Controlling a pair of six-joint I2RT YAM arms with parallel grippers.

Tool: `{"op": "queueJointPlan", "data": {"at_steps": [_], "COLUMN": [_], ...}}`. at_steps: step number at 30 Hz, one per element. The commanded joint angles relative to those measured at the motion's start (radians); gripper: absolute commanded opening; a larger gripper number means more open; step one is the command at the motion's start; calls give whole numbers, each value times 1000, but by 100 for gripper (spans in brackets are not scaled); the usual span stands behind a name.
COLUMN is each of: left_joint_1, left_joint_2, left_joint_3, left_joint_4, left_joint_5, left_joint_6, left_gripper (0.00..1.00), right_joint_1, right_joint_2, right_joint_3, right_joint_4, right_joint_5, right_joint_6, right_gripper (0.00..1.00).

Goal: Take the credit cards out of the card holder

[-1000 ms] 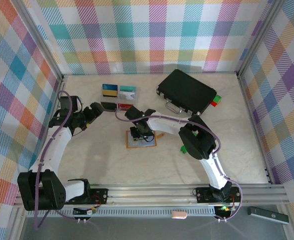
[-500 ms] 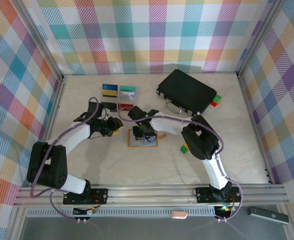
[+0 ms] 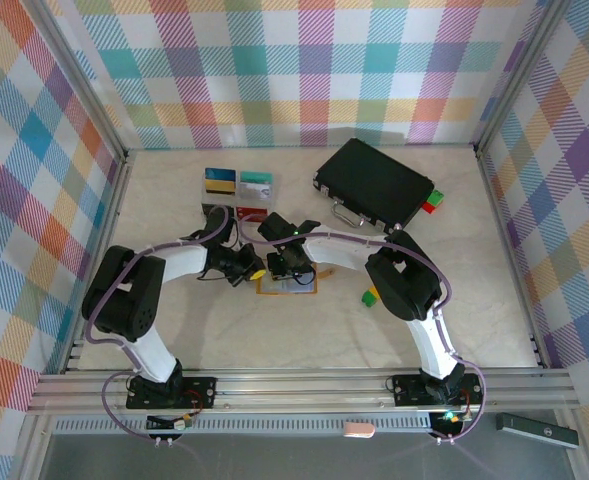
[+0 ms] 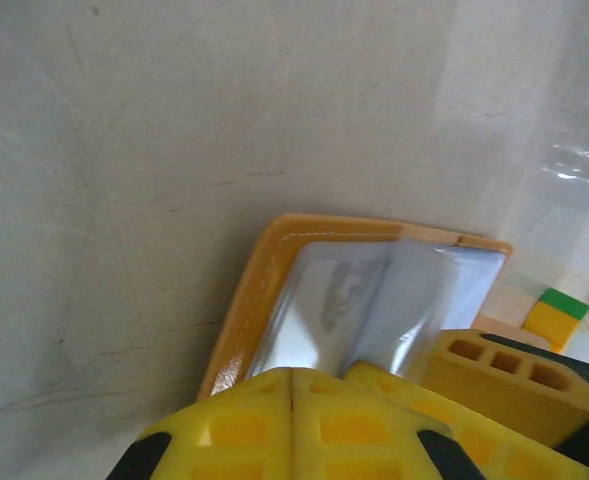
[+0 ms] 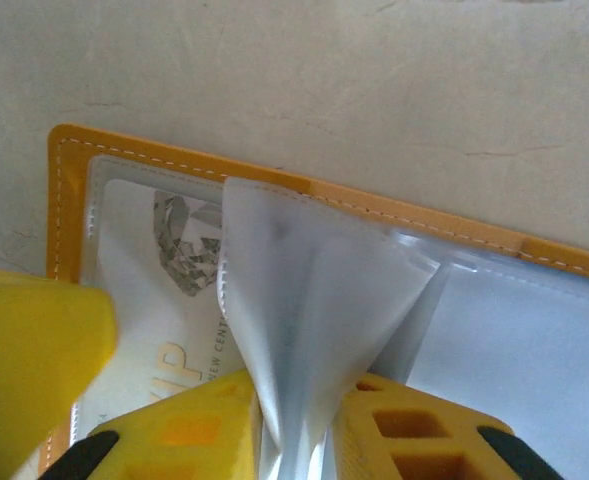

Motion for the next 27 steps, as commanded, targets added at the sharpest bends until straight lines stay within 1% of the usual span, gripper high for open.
{"op": "queueJointPlan", "data": {"at_steps": [1, 4, 8, 14, 21, 27], "left_joint_1": [-12, -12, -12, -12, -18, -25], "left_joint_2": [25, 44, 54, 55, 52, 49], "left_joint_3": [18, 16, 15, 21, 43, 68], "left_joint_4": [-11, -47, -80, -85, -88, -94], "left_joint_5": [-4, -34, -72, -68, -27, -5], "left_joint_6": [-6, 2, 20, 29, 43, 43], "left_gripper": [3, 2, 1, 1, 4, 7], "right_joint_1": [-7, -7, -7, -11, -45, -64], "right_joint_2": [-23, -28, -50, -99, -205, -335], "right_joint_3": [-9, -3, -8, -43, -171, -282], "right_joint_4": [-8, -22, -53, -93, -40, 83], "right_joint_5": [1, 20, 81, 194, 231, 222], "right_joint_6": [14, 18, 30, 76, 160, 168], "right_gripper": [26, 28, 31, 34, 35, 35]}}
